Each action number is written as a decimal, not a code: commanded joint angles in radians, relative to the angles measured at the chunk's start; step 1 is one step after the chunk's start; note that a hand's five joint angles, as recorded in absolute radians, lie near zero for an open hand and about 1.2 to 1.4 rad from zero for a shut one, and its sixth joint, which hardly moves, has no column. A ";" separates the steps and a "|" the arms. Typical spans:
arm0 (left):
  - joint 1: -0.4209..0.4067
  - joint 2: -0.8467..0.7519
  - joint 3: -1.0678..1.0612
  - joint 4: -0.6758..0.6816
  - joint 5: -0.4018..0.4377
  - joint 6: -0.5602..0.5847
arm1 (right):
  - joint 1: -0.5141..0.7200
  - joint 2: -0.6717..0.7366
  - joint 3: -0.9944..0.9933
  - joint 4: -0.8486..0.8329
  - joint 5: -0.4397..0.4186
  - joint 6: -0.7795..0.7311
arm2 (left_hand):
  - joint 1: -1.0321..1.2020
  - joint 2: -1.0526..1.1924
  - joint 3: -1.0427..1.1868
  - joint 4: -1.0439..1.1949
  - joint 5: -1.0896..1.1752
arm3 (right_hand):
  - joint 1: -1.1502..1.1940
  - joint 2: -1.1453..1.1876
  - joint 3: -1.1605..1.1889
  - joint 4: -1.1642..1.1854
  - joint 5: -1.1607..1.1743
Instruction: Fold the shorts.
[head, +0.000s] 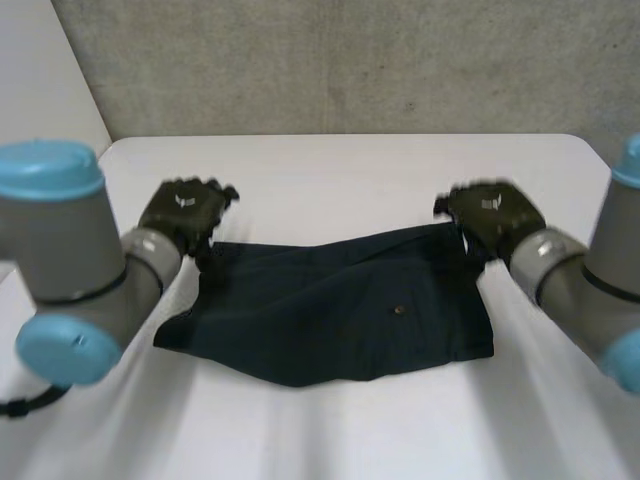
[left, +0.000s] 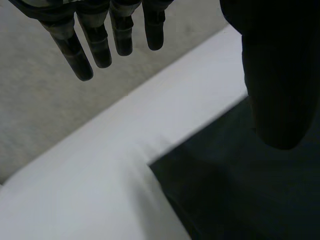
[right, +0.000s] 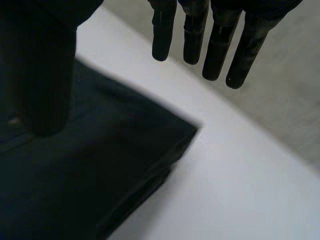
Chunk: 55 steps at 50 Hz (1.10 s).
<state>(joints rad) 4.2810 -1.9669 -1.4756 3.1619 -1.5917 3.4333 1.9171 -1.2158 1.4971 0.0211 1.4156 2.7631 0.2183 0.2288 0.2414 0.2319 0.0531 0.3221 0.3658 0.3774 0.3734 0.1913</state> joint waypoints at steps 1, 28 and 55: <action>0.005 0.074 -0.273 0.161 0.062 0.006 | -0.082 -0.064 0.268 0.005 -0.162 0.006 | 0.010 -0.001 -0.013 -0.004 0.001 | 0.253 0.209 0.198 0.202 0.209; 0.063 0.019 -0.331 0.201 0.061 0.173 | -0.110 0.022 0.434 -0.355 -0.092 -0.071 | 0.004 -0.007 -0.019 -0.010 -0.005 | 1.073 1.030 1.018 1.022 1.030; 0.105 0.359 -0.331 0.144 0.068 0.055 | -0.174 -0.186 0.281 -0.072 -0.004 -0.431 | -0.031 -0.042 -0.054 -0.045 -0.041 | 1.074 1.030 1.019 1.023 1.030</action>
<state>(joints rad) 4.3693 -1.6031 -1.8007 3.3248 -1.5241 3.4922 1.6736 -1.3755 1.8740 -0.0712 1.3817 2.4169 0.2182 0.2176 0.2414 0.2192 0.0484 0.9320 1.1720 1.1814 1.1906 0.9440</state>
